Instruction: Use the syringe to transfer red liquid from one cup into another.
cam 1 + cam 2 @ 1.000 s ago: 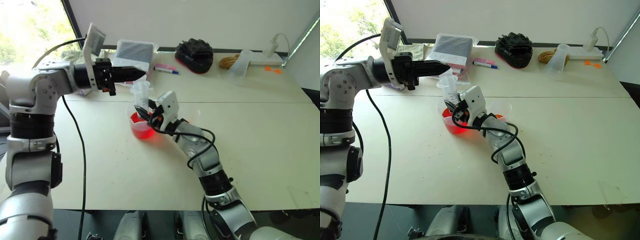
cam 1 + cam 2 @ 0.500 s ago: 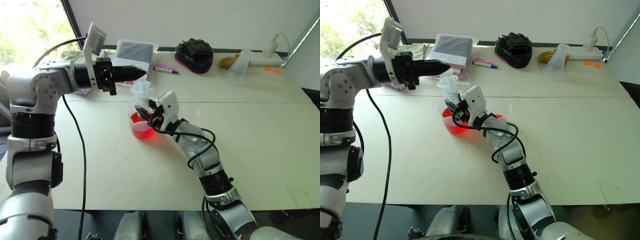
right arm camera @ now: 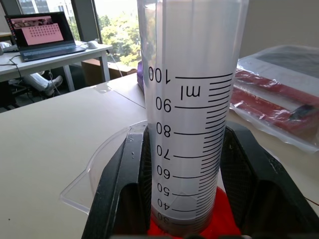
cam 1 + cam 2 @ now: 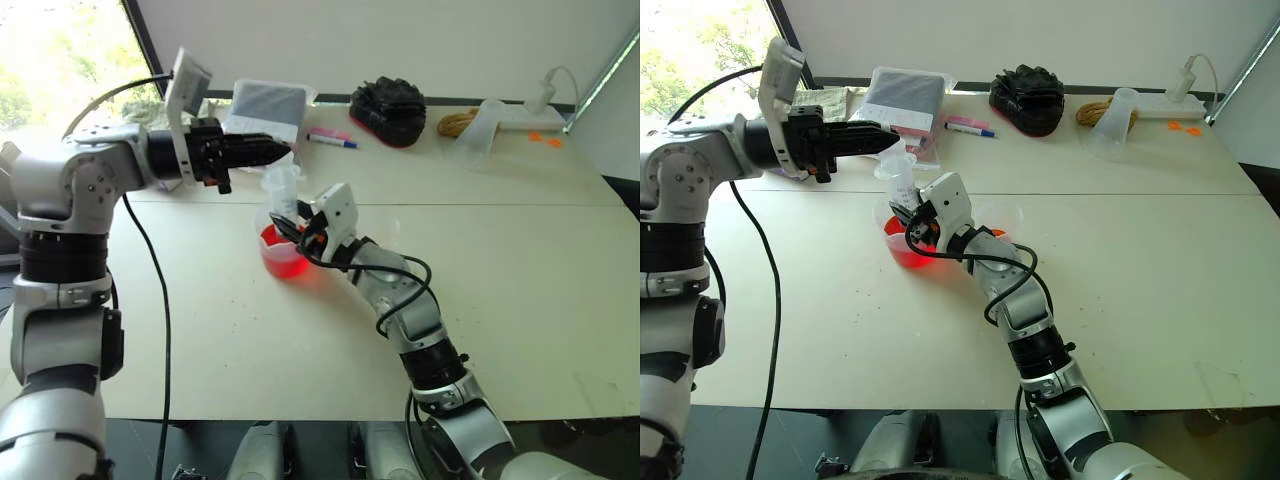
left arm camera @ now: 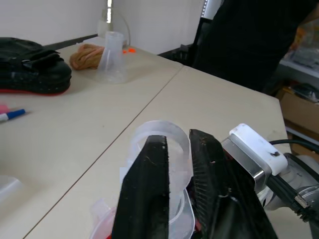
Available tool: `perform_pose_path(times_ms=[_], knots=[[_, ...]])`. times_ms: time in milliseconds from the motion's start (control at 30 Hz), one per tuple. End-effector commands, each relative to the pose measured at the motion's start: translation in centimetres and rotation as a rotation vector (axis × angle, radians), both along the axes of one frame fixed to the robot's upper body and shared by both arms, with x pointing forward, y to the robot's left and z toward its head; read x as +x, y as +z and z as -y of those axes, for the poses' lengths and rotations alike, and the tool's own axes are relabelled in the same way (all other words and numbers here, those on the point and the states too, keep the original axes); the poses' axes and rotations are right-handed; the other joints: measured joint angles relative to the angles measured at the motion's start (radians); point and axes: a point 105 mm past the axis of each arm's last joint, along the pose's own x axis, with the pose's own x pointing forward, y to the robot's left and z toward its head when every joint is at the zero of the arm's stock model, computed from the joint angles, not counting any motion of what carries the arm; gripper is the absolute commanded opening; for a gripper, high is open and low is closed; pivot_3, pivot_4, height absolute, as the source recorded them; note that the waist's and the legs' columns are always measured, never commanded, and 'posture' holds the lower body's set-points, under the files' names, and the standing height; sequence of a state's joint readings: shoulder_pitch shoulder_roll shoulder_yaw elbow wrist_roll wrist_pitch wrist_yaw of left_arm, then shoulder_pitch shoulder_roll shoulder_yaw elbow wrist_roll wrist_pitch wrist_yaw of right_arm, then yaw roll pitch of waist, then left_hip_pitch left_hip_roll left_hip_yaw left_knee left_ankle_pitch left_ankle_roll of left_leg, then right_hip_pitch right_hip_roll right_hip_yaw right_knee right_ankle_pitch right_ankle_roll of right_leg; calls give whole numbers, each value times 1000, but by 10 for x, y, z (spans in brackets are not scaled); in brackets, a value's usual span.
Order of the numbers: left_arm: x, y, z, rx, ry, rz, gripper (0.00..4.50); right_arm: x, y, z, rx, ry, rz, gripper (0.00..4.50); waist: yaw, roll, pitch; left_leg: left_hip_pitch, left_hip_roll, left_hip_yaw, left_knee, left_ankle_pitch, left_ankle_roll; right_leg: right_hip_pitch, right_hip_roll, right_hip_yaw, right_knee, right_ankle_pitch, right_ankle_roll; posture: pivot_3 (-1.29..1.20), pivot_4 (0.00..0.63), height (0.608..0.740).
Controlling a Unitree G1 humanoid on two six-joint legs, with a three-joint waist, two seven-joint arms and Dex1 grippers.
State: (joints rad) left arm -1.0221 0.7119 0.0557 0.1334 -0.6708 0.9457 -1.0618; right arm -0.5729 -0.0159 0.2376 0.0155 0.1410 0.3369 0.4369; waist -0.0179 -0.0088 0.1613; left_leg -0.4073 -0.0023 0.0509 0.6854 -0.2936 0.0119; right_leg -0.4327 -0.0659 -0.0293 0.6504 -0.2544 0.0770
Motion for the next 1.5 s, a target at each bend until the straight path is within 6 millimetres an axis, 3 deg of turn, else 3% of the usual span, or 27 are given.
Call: perform_pose_path(times_ms=[33, 400, 733, 867, 1200, 1333, 1500], knots=[[-11, 29, -5, -28, 0, 144, 2154, -2, -5, -6, -26, 30, -17, 1343, 1, 0, 0, 0, 0, 0, 0, 0, 0, 0, 0, 0, 0, 0, 0, 0, 150, 740], [-14, 26, -19, -18, 41, 139, 2154, -1, 10, -3, 0, 28, 14, 1343, -2, 0, 0, 0, 0, 0, 0, 0, 0, 0, 0, 0, 0, 0, 0, 0, 150, 740], [-28, 19, -58, 11, 157, 108, 2154, -11, 31, 1, 25, 42, 85, 1343, -2, 0, 0, 0, 0, -1, 0, 0, 0, 0, 0, 0, 0, 0, 0, 0, 150, 740], [-28, 18, -71, -1, 216, 110, 2154, -10, 51, 3, 52, 35, 131, 1343, 0, 0, 0, 0, 0, -1, 0, 0, 0, 0, 0, 0, 0, 0, 0, 0, 150, 740], [-18, 17, -74, -34, 240, 117, 2154, -10, 87, 18, 85, -5, 206, 1343, 1, 0, 0, 0, 0, -1, 0, 0, 0, 0, 0, 0, 0, 0, 0, 0, 150, 740], [-10, 17, -63, -53, 196, 119, 2154, -10, 107, 37, 112, -58, 231, 1343, 4, 0, 0, 0, 0, 0, 0, 0, 0, 0, 0, 0, 0, 0, 0, 0, 150, 740], [4, 14, -39, -70, 103, 108, 2154, -16, 133, 77, 146, -188, 262, 1343, 9, 0, 0, 0, -1, -1, 0, 0, 0, 1, -1, 0, 0, 0, 0, 0, 150, 740]])
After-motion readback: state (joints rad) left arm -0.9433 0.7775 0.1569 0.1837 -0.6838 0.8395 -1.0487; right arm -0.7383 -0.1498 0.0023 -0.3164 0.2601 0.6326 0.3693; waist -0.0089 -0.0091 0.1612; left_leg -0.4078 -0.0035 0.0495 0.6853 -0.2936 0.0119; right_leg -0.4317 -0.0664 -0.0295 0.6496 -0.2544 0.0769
